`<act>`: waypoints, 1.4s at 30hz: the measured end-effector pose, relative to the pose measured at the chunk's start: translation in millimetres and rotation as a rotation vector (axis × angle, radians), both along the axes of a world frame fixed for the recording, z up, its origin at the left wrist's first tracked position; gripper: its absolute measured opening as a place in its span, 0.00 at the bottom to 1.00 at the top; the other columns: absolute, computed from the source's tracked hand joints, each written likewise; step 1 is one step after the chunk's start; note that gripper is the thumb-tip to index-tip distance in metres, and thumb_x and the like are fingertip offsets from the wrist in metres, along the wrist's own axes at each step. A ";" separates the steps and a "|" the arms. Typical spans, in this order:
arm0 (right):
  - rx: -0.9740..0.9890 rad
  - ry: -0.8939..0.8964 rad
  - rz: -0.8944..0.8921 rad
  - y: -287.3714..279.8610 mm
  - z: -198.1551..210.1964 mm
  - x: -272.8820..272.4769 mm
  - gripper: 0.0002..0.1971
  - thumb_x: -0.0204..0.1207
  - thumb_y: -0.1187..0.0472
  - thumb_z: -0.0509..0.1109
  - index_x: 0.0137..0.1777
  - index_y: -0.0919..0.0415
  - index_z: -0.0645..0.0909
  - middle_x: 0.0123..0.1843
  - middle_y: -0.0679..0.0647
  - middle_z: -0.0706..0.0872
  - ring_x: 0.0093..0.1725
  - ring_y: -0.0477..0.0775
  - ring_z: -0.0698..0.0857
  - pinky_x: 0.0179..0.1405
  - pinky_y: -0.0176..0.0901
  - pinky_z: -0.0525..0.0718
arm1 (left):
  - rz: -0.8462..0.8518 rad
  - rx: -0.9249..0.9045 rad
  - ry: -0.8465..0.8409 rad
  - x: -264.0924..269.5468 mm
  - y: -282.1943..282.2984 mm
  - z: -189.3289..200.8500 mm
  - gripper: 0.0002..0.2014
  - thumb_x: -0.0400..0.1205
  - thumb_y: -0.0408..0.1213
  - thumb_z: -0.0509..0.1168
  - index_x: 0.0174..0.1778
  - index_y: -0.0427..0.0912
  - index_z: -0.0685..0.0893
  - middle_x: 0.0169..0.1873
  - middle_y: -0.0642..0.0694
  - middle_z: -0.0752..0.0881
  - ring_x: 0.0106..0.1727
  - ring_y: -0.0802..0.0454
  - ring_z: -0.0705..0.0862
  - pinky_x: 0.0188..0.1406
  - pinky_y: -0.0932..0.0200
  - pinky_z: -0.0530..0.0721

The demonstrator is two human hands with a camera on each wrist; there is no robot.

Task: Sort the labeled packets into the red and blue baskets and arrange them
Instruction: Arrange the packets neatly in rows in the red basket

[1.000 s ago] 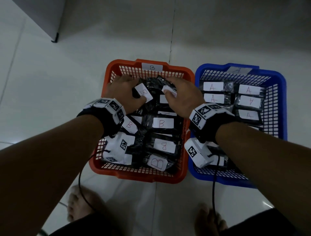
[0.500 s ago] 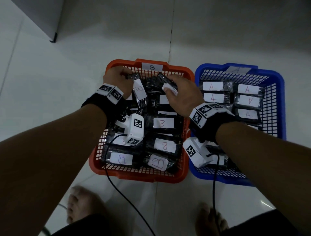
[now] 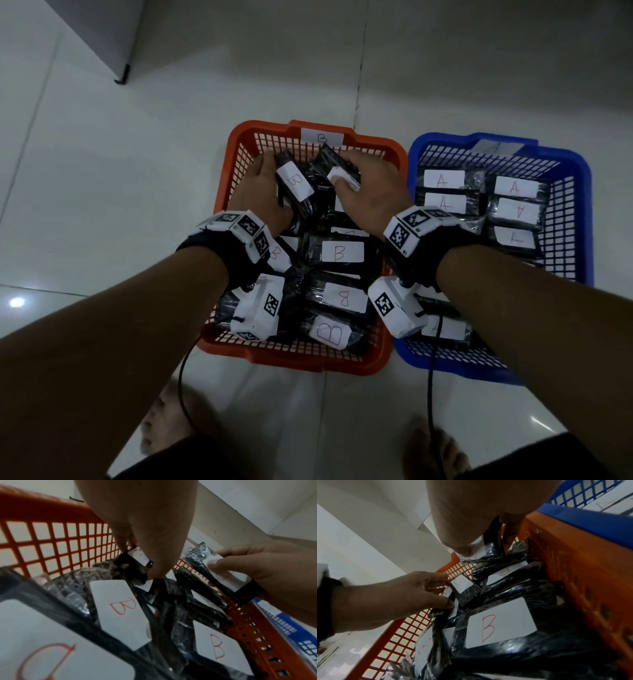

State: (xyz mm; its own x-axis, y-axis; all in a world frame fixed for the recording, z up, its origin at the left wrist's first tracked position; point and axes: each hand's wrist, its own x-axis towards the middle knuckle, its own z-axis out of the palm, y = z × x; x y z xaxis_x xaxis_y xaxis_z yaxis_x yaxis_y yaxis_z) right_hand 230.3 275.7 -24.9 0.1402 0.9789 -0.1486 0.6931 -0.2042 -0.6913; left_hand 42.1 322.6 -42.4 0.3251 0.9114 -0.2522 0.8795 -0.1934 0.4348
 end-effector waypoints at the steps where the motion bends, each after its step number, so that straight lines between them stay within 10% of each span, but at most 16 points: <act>1: 0.001 0.001 0.005 0.3 0.0 -1.3 0.20 0.78 0.50 0.64 0.69 0.52 0.80 0.61 0.49 0.87 0.59 0.52 0.85 0.59 0.49 0.85 | -0.002 -0.035 -0.004 -0.5 0.6 1.5 0.44 0.74 0.36 0.71 0.83 0.36 0.55 0.78 0.36 0.67 0.76 0.36 0.70 0.73 0.42 0.74; 4: -0.002 0.002 0.014 1.6 0.6 -2.8 0.20 0.79 0.51 0.64 0.70 0.52 0.80 0.62 0.49 0.87 0.59 0.51 0.85 0.59 0.47 0.84 | -0.050 -0.047 0.029 -7.8 1.3 8.0 0.43 0.77 0.34 0.69 0.84 0.38 0.52 0.83 0.38 0.59 0.83 0.41 0.60 0.81 0.48 0.62; 10: 0.011 0.092 -0.025 10.9 2.2 -24.2 0.12 0.77 0.54 0.70 0.58 0.53 0.84 0.46 0.46 0.88 0.46 0.49 0.86 0.49 0.45 0.86 | 0.135 0.391 -0.078 -28.9 -5.0 22.1 0.33 0.76 0.41 0.67 0.78 0.42 0.68 0.73 0.40 0.72 0.72 0.41 0.72 0.66 0.45 0.74; 15: -0.044 0.155 -0.051 27.8 0.5 -49.6 0.06 0.75 0.53 0.74 0.49 0.53 0.85 0.43 0.47 0.88 0.42 0.46 0.86 0.45 0.42 0.85 | 0.311 -0.053 -0.127 -35.2 2.4 15.8 0.32 0.86 0.42 0.58 0.84 0.42 0.54 0.74 0.37 0.75 0.71 0.36 0.76 0.69 0.48 0.73; 20: -0.175 0.190 -0.025 48.4 -3.9 -73.6 0.13 0.76 0.46 0.73 0.49 0.55 0.86 0.44 0.50 0.91 0.44 0.49 0.88 0.46 0.43 0.86 | 0.439 -0.114 -0.252 -41.0 8.4 9.7 0.18 0.89 0.43 0.50 0.73 0.43 0.72 0.65 0.41 0.82 0.63 0.42 0.81 0.52 0.61 0.70; 31: -0.206 -0.181 -0.013 54.0 -16.6 -96.5 0.16 0.76 0.44 0.68 0.42 0.58 0.81 0.40 0.53 0.83 0.38 0.55 0.82 0.33 0.39 0.73 | 0.479 -0.162 -0.369 -41.7 6.0 4.8 0.16 0.89 0.47 0.49 0.68 0.46 0.73 0.52 0.45 0.85 0.48 0.48 0.82 0.46 0.58 0.74; 38: -0.249 -0.050 -0.039 55.1 -11.0 -102.1 0.22 0.73 0.44 0.73 0.26 0.58 0.77 0.22 0.49 0.77 0.21 0.46 0.76 0.19 0.36 0.67 | 0.478 -0.175 -0.409 -43.7 7.5 2.5 0.16 0.89 0.47 0.50 0.67 0.46 0.74 0.49 0.47 0.84 0.46 0.48 0.81 0.44 0.59 0.73; 42: -0.093 -0.168 -0.140 43.0 -4.1 -82.4 0.11 0.78 0.48 0.69 0.48 0.54 0.85 0.46 0.48 0.87 0.43 0.49 0.86 0.42 0.42 0.84 | 0.470 -0.172 -0.413 -43.9 7.2 3.0 0.16 0.89 0.47 0.49 0.67 0.45 0.73 0.45 0.47 0.83 0.43 0.48 0.81 0.43 0.59 0.74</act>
State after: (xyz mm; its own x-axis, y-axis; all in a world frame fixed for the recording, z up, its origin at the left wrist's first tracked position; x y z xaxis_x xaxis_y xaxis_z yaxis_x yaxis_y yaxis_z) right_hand 147.9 318.8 -29.0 0.3045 0.9311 -0.2006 0.7573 -0.3645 -0.5419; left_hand -1.9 329.7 -39.4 0.0034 0.9379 -0.3468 0.6069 0.2737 0.7462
